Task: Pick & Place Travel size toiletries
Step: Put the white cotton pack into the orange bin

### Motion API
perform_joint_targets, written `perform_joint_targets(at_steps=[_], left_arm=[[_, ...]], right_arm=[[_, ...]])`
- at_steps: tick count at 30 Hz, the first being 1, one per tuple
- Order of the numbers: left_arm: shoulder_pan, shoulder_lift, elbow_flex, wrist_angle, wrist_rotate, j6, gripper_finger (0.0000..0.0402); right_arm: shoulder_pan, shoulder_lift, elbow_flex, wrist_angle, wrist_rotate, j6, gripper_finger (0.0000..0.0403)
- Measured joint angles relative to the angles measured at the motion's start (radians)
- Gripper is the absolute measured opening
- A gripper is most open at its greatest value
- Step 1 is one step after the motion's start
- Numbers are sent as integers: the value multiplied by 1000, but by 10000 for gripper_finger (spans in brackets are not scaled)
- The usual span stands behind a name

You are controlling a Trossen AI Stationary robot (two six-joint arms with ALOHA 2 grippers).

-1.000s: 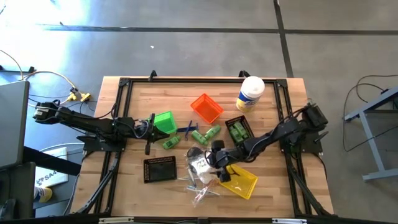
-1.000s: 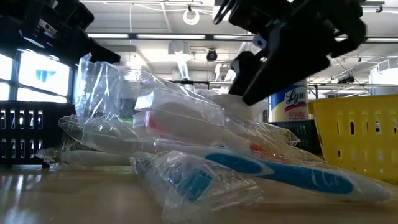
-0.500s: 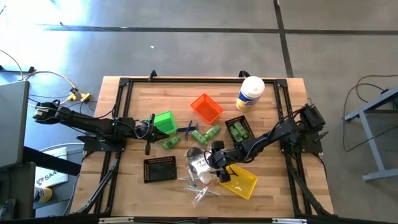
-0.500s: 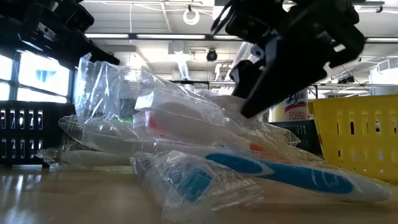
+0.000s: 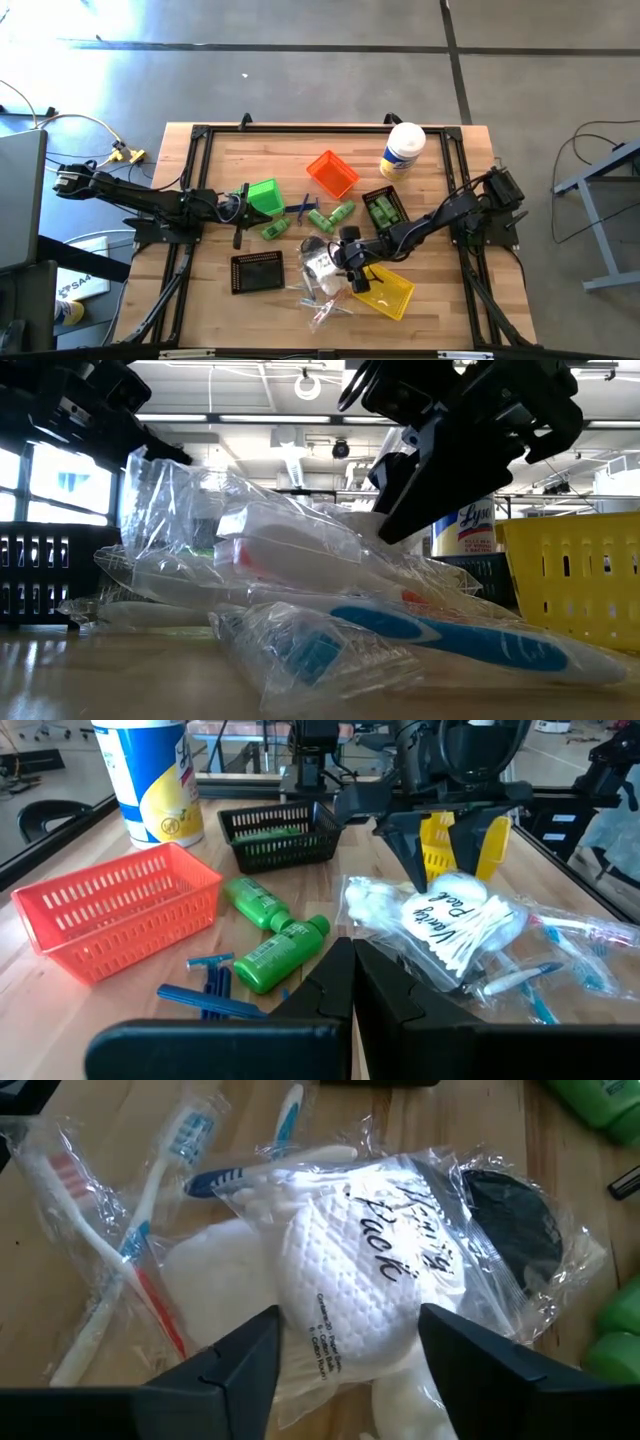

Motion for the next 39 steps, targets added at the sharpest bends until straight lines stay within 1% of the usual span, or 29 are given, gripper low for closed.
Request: perform_joint_targets(at_steps=[17,25,28,39], left_arm=[[0,0,0,-14,0,0,0],[0,0,0,-14,0,0,0],[0,0,0,-14,0,0,0],[0,0,0,-14,0,0,0]], right_arm=[[0,0,0,1,2,0,70],[0,0,0,-2,-2,0,20],[0,0,0,-2,-8,0,8],[0,-13,0,-7,-10,-1,5]])
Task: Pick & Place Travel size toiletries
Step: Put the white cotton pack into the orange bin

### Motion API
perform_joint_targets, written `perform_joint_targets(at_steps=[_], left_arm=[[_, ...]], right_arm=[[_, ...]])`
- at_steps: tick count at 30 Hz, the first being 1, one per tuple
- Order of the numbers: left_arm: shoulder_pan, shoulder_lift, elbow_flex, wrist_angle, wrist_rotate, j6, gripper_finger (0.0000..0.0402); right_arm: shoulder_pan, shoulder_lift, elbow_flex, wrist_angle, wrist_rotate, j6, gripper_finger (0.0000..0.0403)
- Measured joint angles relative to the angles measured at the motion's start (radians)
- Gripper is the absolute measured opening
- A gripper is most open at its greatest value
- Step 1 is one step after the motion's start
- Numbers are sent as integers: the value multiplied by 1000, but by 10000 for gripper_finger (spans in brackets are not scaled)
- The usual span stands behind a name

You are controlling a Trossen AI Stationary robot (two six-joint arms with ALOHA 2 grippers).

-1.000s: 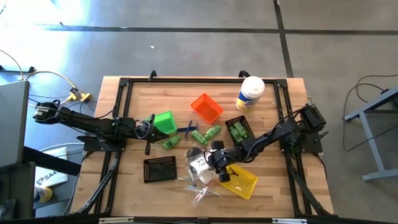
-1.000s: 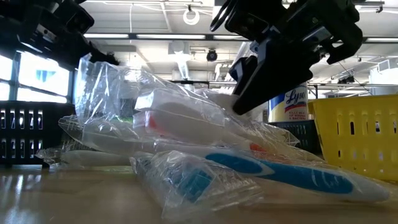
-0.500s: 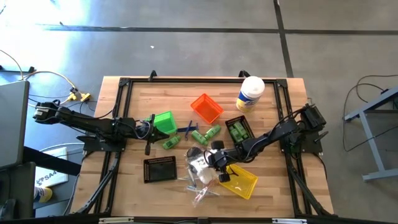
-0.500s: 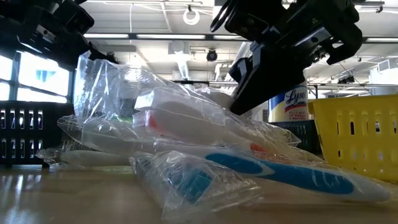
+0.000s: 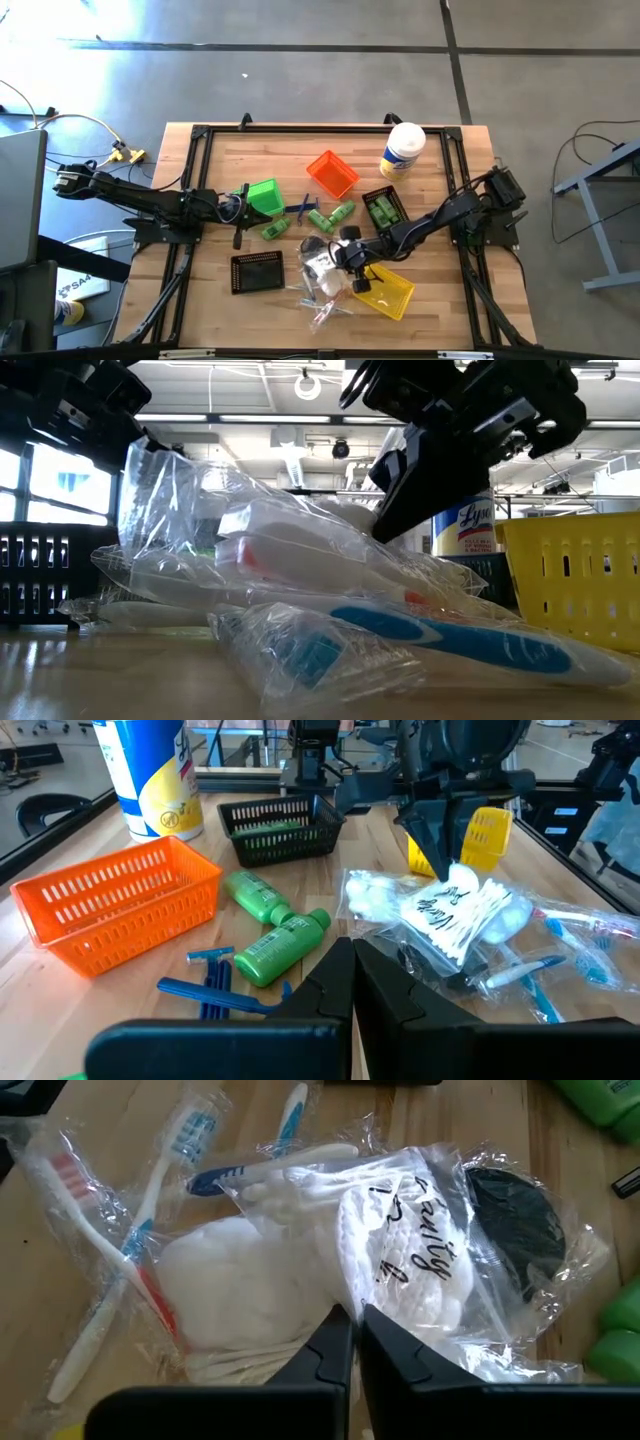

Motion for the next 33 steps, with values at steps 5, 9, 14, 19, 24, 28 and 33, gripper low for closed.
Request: perform_joint_targets(at_steps=[5,9,14,19,24,28,33], left_arm=[[0,0,0,-1,0,0,0],[0,0,0,-3,0,0,0],[0,0,0,-3,0,0,0],[0,0,0,-3,0,0,0],[0,0,0,-7,0,0,0],[0,0,0,-7,0,0,0],[0,0,0,-7,0,0,0]], right_arm=[[0,-50,0,-9,4,-4,4],[0,-113,0,-21,6,-8,4],[1,-197,0,-32,38,-11,4],[1,-277,0,-45,65,-11,4],[1,-347,0,-58,76,-11,3],[1,-391,0,-88,100,-11,3],[3,-416,0,-123,146,-13,3]])
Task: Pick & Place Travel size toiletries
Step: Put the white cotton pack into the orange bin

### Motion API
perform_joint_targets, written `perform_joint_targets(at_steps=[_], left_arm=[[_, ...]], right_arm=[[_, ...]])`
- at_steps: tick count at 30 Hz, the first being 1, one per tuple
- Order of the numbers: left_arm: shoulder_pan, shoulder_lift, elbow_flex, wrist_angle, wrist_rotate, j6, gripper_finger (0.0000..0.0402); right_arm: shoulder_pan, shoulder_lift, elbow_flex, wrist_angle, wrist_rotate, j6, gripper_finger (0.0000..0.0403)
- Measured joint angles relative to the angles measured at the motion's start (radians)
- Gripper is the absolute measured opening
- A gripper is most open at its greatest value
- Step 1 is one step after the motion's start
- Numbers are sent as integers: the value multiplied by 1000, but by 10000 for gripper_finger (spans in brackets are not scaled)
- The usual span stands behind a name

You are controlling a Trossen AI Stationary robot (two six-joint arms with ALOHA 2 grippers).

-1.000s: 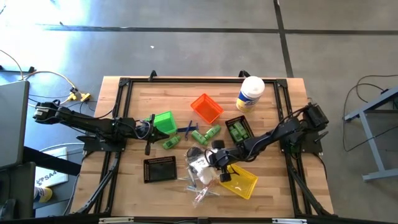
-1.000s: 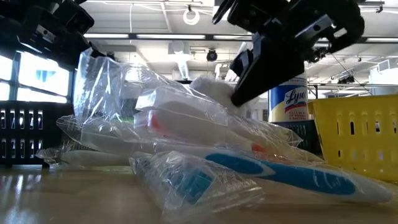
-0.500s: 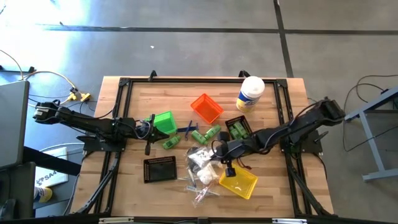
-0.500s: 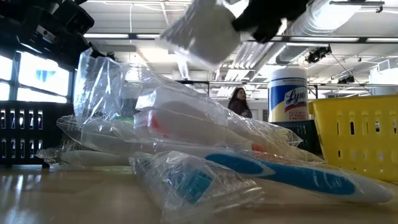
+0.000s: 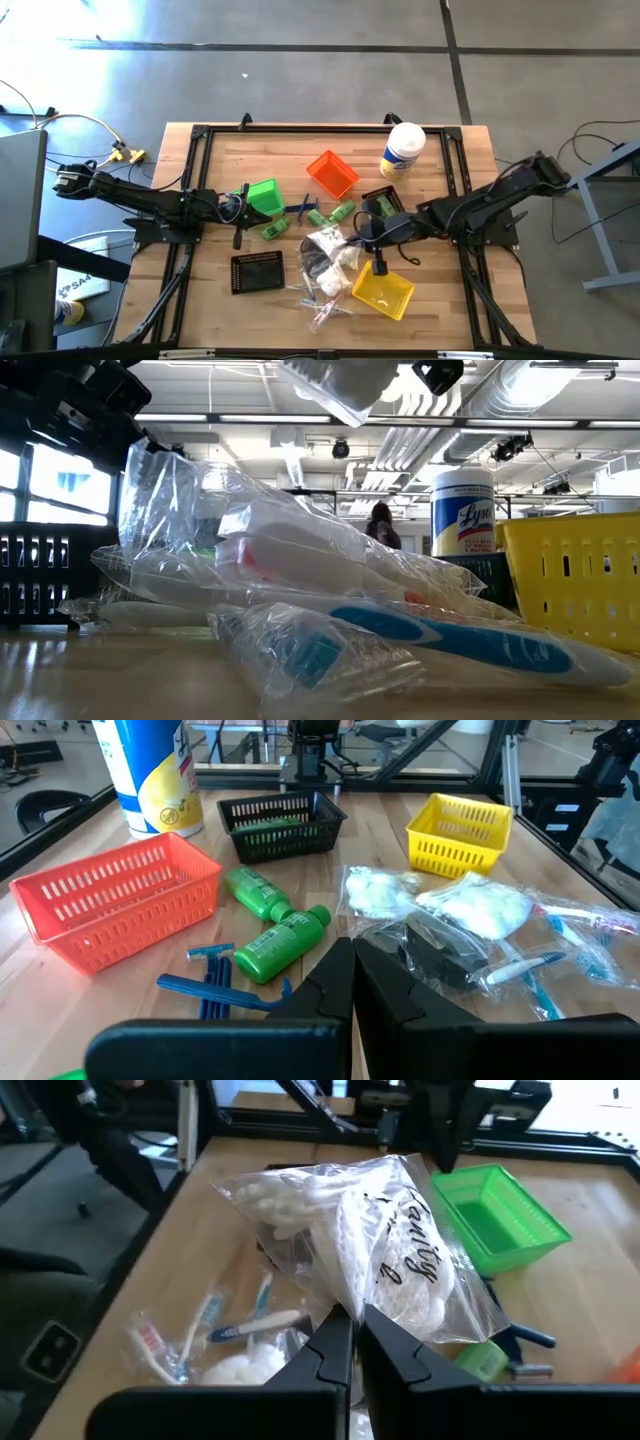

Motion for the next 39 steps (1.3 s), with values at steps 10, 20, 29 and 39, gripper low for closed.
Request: perform_joint_targets(at_steps=[10,20,29,39], left_arm=[[0,0,0,0,0,0,0],[0,0,0,0,0,0,0],[0,0,0,0,0,0,0],[0,0,0,0,0,5,0]], right_arm=[[-1,-4,0,-42,31,-8,3],[-42,-4,0,-44,49,-49,3],[-132,-4,0,-38,49,-46,3],[-179,-4,0,-38,41,-42,3]])
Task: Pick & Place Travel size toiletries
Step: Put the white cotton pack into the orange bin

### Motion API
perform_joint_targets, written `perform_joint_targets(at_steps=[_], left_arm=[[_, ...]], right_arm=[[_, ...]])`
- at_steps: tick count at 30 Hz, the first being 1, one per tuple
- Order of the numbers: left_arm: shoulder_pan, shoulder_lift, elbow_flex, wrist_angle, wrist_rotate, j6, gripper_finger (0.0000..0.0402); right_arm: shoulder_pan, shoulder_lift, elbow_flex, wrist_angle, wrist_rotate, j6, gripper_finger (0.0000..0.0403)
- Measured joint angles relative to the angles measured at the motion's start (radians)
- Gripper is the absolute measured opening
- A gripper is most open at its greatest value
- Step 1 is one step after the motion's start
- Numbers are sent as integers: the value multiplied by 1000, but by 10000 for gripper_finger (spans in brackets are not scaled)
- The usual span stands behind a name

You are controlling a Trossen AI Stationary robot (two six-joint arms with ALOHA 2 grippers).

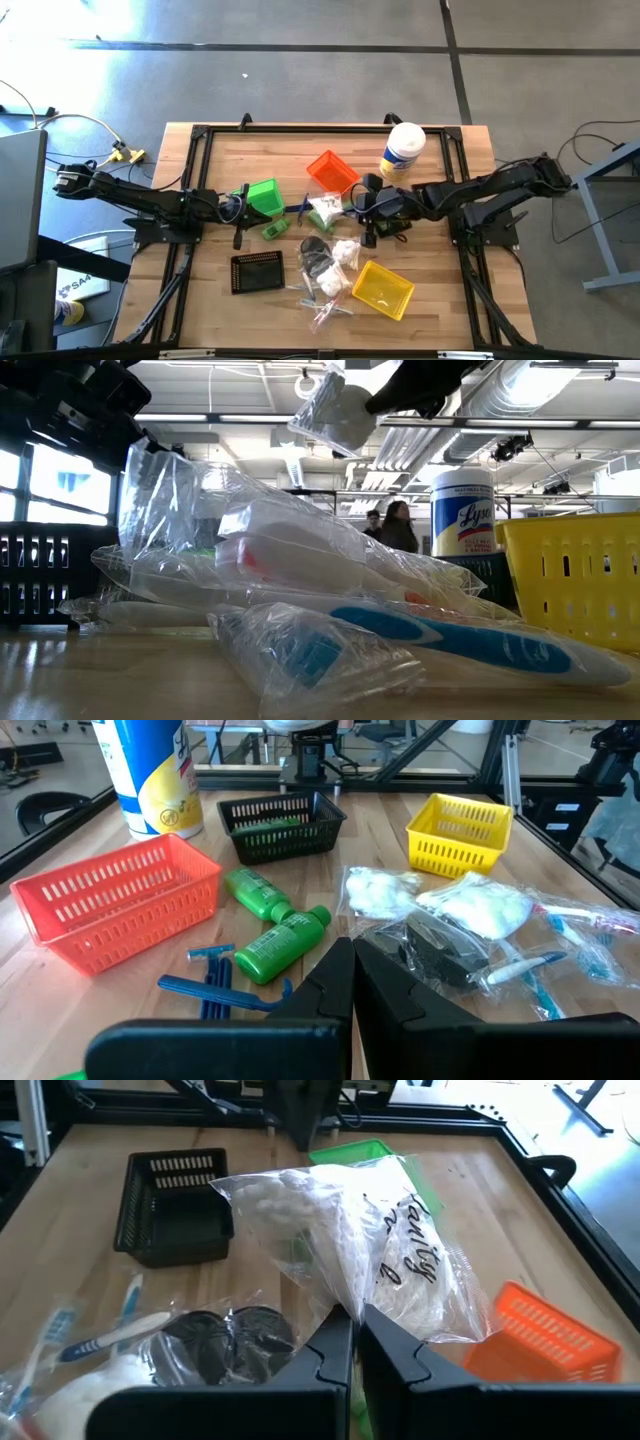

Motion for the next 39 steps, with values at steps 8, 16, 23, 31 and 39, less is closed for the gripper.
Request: perform_joint_targets(at_steps=[8,16,23,31,39], left_arm=[[0,0,0,0,0,-4,0],[0,0,0,0,0,-4,0],[0,0,0,0,0,-4,0],[0,0,0,0,0,-5,0],[0,0,0,3,0,-5,0]], right_arm=[[26,0,0,-56,-106,132,3],[110,0,0,-170,-88,310,3],[102,1,0,-159,71,247,3],[-36,24,0,-98,93,157,3],[-154,125,0,19,93,123,3]])
